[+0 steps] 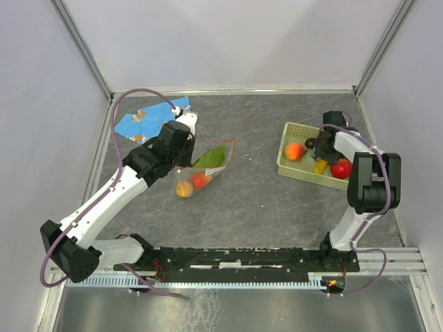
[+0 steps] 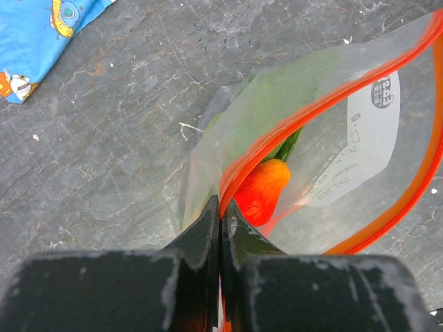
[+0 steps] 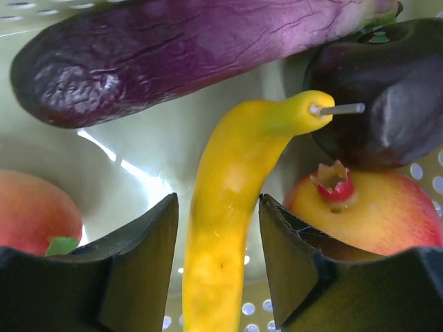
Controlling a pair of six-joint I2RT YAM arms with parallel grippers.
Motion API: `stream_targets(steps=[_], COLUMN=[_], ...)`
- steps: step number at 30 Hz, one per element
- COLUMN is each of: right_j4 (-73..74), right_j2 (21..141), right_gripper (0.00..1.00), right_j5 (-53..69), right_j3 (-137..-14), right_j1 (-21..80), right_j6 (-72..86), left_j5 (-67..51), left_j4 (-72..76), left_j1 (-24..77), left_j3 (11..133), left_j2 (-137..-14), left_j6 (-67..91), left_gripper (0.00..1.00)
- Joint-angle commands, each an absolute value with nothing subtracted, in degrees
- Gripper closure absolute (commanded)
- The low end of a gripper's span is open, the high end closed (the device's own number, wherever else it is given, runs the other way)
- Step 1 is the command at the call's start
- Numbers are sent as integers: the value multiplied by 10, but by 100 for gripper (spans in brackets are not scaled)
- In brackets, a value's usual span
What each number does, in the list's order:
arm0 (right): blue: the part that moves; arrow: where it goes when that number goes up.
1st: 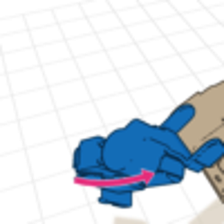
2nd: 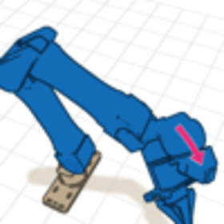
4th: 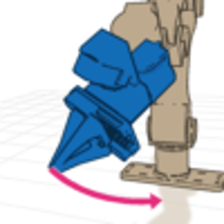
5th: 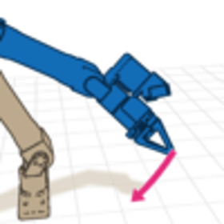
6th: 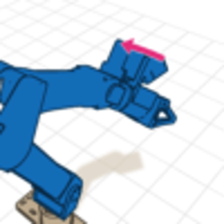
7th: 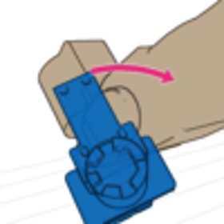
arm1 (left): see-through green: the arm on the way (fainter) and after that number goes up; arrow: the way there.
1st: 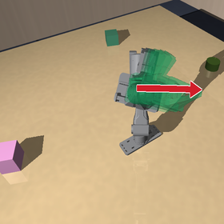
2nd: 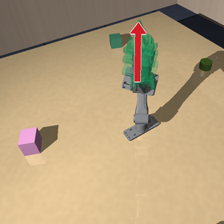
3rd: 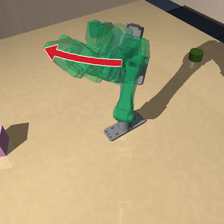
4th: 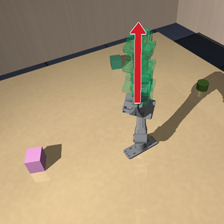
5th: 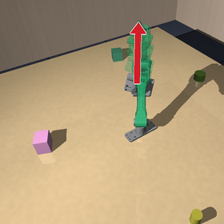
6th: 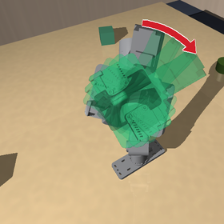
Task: Place the food in the zip-top bag and seal the zipper
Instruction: Pick up the fake fruit from the bin.
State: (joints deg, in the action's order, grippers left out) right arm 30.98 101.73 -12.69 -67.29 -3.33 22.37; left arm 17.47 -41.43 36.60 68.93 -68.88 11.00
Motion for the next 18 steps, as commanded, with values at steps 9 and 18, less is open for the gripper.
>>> stream_targets(steps=[9, 18], right_j4=[257, 261], right_j2=[1054, 1034], right_gripper=[41, 62], right_j5=[-132, -120], right_j3=[-691, -679], right_j1=[-41, -44], right_j6=[234, 229], left_j5=[165, 159], left_j4=[-389, -386], left_j1=[360, 359], left_j3=[691, 690], left_j2=[-680, -679], left_j6=[87, 87], left_gripper=[97, 97])
